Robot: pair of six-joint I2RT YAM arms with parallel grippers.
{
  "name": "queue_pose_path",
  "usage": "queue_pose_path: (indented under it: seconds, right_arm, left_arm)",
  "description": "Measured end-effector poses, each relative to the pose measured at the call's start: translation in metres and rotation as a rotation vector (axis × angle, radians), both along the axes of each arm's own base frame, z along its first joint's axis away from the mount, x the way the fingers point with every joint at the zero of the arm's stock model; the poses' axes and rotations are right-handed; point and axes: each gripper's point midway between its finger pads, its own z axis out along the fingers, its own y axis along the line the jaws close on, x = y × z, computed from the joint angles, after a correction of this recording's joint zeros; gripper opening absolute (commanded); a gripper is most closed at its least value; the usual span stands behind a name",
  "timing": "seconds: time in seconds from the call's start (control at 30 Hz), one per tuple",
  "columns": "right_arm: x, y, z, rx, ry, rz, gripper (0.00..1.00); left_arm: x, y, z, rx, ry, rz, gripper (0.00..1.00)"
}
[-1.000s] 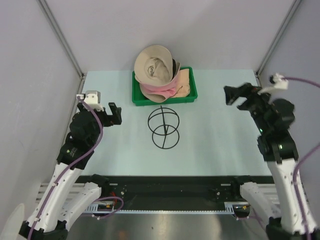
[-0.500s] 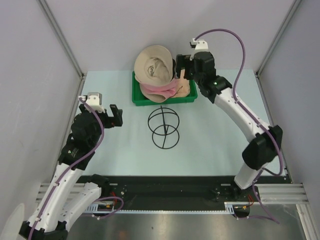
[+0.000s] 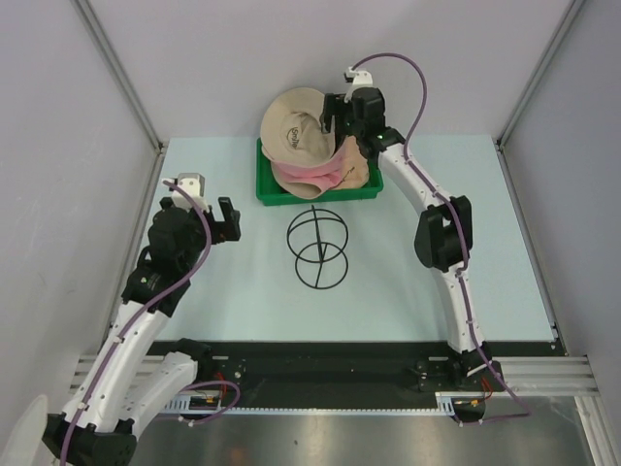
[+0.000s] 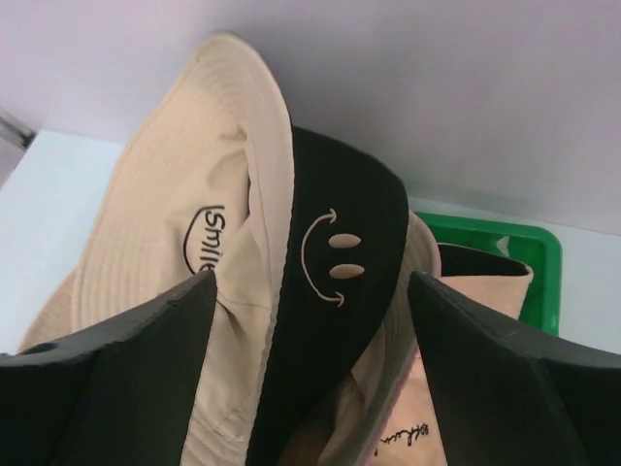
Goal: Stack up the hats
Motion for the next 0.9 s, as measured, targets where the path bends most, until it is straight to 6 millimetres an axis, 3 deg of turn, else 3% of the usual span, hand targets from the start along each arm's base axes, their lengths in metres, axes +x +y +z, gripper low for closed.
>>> queue_pose_path:
  seconds: [0.03, 0.1, 0.17, 0.2, 0.27, 0.5, 0.67, 0.8, 0.9]
  right_arm:
    - [0.003, 0.002, -0.007, 0.0, 0.008, 0.012, 0.66]
    - [0.004, 0.008, -0.019, 0.009, 0.029, 0.045, 0.55]
    - [0.003, 0.012, -0.023, 0.017, 0.035, 0.073, 0.31]
    - [0.002, 0.016, -0.022, 0.028, 0.033, 0.092, 0.12]
    - [0.001, 0.023, -0.014, 0.034, 0.014, 0.122, 0.02]
    - [-0.016, 0.062, 0.024, 0.023, -0.114, 0.212, 0.0]
    - [-0.046, 0.101, 0.063, -0.011, -0.233, 0.267, 0.0]
    - [-0.079, 0.117, 0.125, -0.004, -0.364, 0.276, 0.0]
    - [-0.102, 0.108, 0.179, 0.015, -0.469, 0.251, 0.0]
  left_arm:
    - [0.001, 0.0, -0.001, 0.001, 0.004, 0.0, 1.0]
    - [0.002, 0.0, -0.003, 0.003, 0.011, 0.002, 1.0]
    - [0.003, 0.001, -0.004, 0.004, 0.012, 0.004, 1.0]
    - [0.003, 0.001, -0.004, 0.004, 0.012, 0.005, 1.0]
    - [0.003, 0.001, -0.004, 0.004, 0.012, 0.006, 1.0]
    - [0.002, 0.002, -0.002, 0.001, 0.006, 0.007, 1.0]
    - [-0.001, 0.003, 0.003, -0.006, -0.011, 0.009, 1.0]
    - [-0.003, 0.004, 0.006, -0.01, -0.022, 0.009, 1.0]
    - [-0.004, 0.004, 0.007, -0.011, -0.026, 0.009, 1.0]
